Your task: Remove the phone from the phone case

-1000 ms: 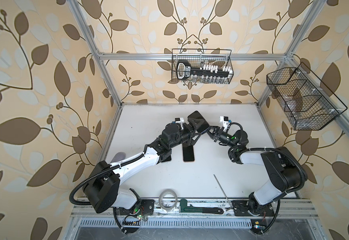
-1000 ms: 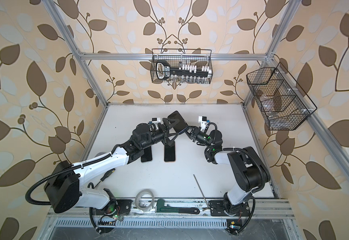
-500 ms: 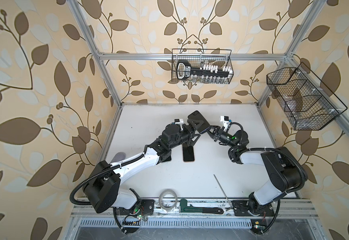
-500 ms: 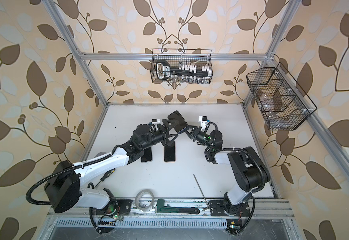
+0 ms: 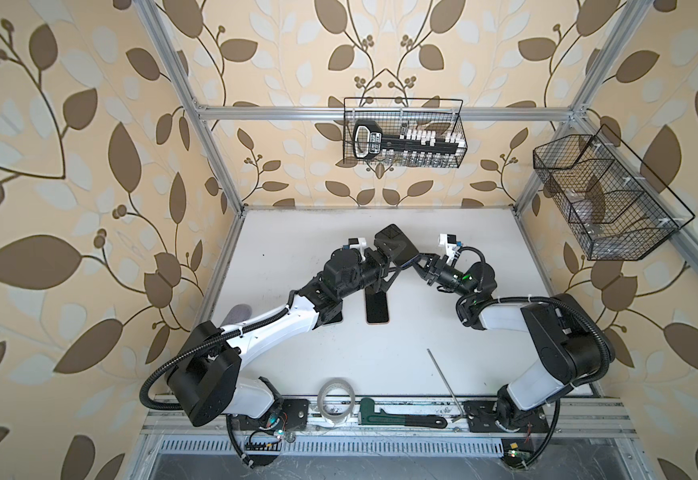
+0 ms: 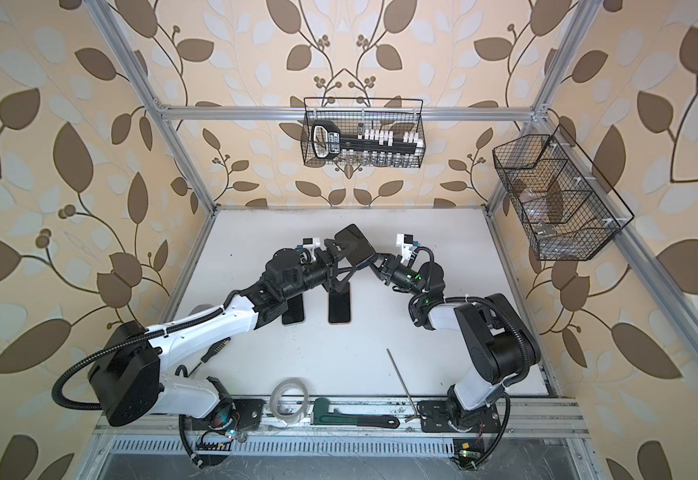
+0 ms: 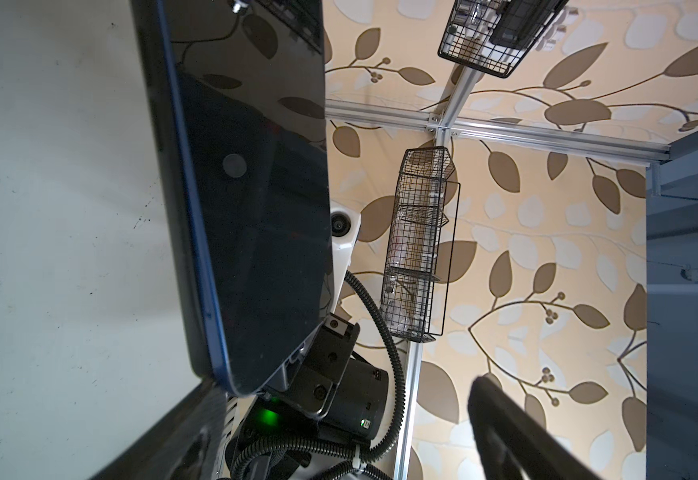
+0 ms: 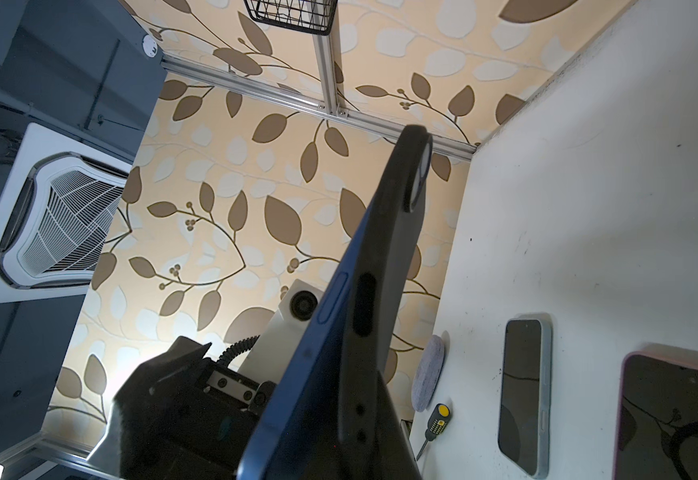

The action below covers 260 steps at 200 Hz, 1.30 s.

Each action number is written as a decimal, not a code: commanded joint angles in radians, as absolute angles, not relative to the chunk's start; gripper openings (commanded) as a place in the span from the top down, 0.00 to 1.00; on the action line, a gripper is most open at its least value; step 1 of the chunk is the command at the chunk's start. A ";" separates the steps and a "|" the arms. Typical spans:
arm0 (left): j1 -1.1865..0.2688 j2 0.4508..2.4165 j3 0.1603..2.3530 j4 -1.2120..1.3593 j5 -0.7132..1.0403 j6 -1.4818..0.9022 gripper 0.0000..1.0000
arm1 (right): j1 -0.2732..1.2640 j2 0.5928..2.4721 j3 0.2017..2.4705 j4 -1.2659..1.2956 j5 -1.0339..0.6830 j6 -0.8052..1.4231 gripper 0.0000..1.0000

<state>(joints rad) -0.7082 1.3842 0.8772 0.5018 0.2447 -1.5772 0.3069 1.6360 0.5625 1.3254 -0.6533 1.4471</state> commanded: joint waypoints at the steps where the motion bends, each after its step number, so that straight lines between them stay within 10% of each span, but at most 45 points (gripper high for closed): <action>1: -0.705 1.376 0.875 0.549 0.212 -1.553 0.08 | 0.324 1.611 0.552 1.433 -0.659 1.452 1.00; 154: -0.670 1.379 0.869 0.555 0.188 -1.519 0.26 | 0.371 1.609 0.507 1.441 -0.638 1.431 1.00; 260: -0.658 1.422 0.841 0.625 0.202 -1.555 0.64 | 0.384 1.632 0.506 1.443 -0.628 1.426 1.00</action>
<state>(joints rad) -0.6724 1.4178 0.8440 0.5133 0.2241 -1.5497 0.3740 1.6360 0.5152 1.3567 -0.6109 1.4311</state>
